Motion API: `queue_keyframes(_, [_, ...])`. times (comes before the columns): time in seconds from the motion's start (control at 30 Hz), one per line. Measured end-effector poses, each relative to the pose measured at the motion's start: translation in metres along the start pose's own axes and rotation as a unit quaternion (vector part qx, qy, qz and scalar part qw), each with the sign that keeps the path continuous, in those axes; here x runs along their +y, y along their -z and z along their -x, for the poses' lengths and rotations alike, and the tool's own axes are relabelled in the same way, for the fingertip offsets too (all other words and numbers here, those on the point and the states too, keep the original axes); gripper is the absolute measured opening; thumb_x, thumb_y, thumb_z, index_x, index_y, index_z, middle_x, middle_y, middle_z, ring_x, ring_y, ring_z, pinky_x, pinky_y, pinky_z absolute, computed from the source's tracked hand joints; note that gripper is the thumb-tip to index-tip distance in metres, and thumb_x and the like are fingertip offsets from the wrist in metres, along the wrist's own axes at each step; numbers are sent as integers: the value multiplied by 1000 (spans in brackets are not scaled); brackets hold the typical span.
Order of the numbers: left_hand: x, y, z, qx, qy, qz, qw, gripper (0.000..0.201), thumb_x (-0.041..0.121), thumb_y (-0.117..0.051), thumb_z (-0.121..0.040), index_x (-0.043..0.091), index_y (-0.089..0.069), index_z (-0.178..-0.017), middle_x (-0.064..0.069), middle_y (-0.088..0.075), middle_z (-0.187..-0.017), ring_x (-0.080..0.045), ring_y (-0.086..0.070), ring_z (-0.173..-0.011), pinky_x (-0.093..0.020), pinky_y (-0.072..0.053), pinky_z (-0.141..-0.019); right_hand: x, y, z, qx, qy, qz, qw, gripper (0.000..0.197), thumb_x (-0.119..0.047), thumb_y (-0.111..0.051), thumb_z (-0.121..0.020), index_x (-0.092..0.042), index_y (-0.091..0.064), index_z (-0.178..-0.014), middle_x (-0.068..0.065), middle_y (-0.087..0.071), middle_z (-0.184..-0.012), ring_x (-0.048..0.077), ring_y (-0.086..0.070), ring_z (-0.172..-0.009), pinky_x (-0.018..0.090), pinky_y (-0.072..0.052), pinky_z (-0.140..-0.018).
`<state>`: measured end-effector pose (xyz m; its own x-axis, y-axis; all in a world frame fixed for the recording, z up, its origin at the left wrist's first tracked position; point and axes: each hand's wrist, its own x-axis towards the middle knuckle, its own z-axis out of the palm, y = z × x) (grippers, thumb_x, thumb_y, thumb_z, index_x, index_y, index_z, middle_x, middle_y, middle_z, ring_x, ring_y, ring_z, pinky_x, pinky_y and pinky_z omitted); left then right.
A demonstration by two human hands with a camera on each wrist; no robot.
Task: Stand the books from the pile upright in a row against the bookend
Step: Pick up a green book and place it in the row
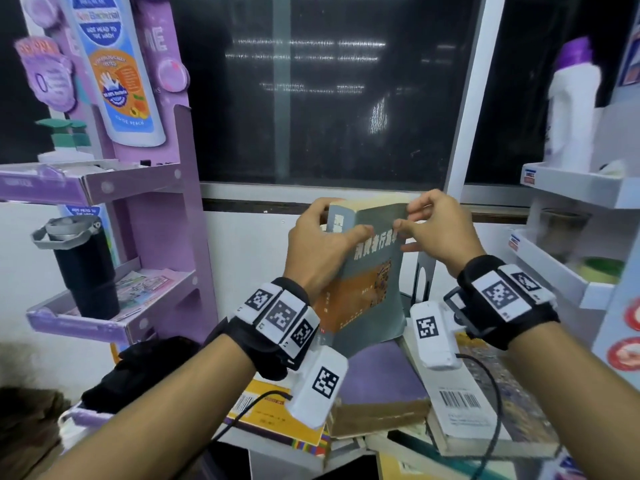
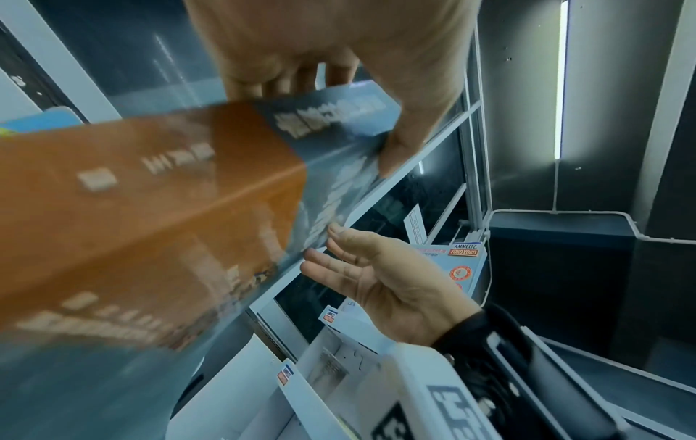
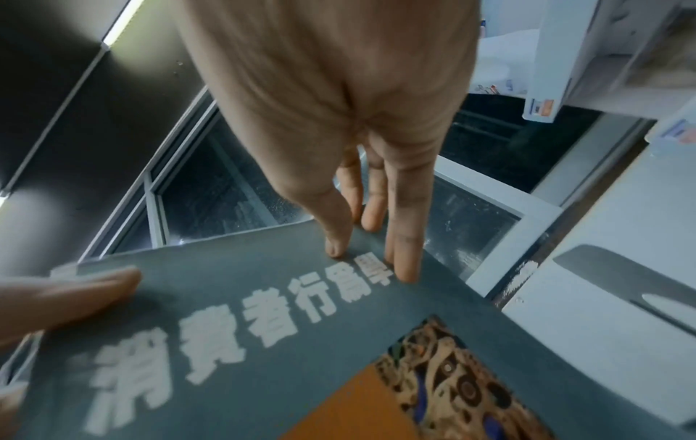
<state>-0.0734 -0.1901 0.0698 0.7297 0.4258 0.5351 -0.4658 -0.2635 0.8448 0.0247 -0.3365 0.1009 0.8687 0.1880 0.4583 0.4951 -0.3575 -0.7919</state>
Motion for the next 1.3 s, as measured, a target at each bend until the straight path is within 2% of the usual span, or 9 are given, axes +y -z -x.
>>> queue_keyframes(0.2, [9,18,0,-56,97,99,989,30,42,-45,-95,24,-68,-87,10,-70,-87,-14,-62,-82,-35,-45,-76,-15,6,18,-88,-28,-100,991,25,-25,-63,-92,-9,-60,-111,9,-65,-105,29,-66,-102,44,-59,-82])
queue_keyframes(0.3, [5,28,-4,-86,115,127,981,39,37,-40,-98,13,-71,-103,2,-70,-99,-16,-62,-84,-36,-47,-75,-30,6,33,-186,-20,-114,976,47,-52,-56,-90,-15,-63,-116,-2,-68,-108,21,-62,-109,46,-52,-94])
queue_keyframes(0.4, [5,35,-2,-127,115,142,975,44,34,-38,-98,7,-67,-118,-5,-69,-116,-22,-64,-96,-39,-51,-82,-41,2,42,-208,7,-79,975,79,-74,-63,-66,-14,-62,-118,-2,-69,-111,15,-63,-107,46,-51,-96])
queue_keyframes(0.57, [10,38,4,-173,119,190,959,40,31,-38,-98,11,-70,-111,-5,-69,-118,-27,-65,-105,-45,-51,-94,-46,-9,49,-163,48,-60,984,28,-50,-78,-71,-29,-72,-88,-15,-74,-84,4,-69,-84,35,-56,-87])
queue_keyframes(0.7, [9,39,4,-195,124,198,953,44,34,-39,-98,6,-64,-121,-6,-64,-127,-33,-58,-119,-46,-47,-101,-43,-17,52,-65,32,-67,995,35,-49,-78,-66,-28,-65,-91,-15,-68,-83,8,-66,-87,38,-56,-85])
queue_keyframes(0.8, [8,39,0,-212,117,167,956,43,34,-40,-99,8,-64,-122,-5,-65,-125,-31,-59,-118,-48,-48,-100,-45,-16,52,-37,6,-57,998,58,-39,-74,-65,-21,-58,-117,-7,-61,-106,15,-59,-101,36,-52,-84])
queue_keyframes(0.9, [5,33,-9,-205,75,49,975,32,27,-47,-97,17,-63,-123,0,-66,-121,-16,-61,-112,-41,-51,-95,-45,-12,48,-61,-20,-86,994,77,-36,-71,-44,-21,-57,-118,3,-65,-110,23,-63,-100,42,-56,-83])
queue_keyframes(1.0, [-2,27,-25,-167,62,0,984,32,25,-56,-93,22,-59,-125,6,-62,-124,-3,-57,-110,-36,-45,-97,-45,-5,44,-73,-25,-113,991,69,-24,-68,-43,-20,-60,-111,4,-66,-103,21,-62,-91,36,-52,-74])
queue_keyframes(1.3, [-25,18,-71,-125,60,6,990,68,34,-76,-77,31,-44,-138,3,-45,-136,-12,-45,-126,-24,-37,-98,-37,10,35,-183,-15,-185,965,72,-7,-62,-53,-18,-57,-124,17,-63,-111,27,-60,-95,37,-47,-82])
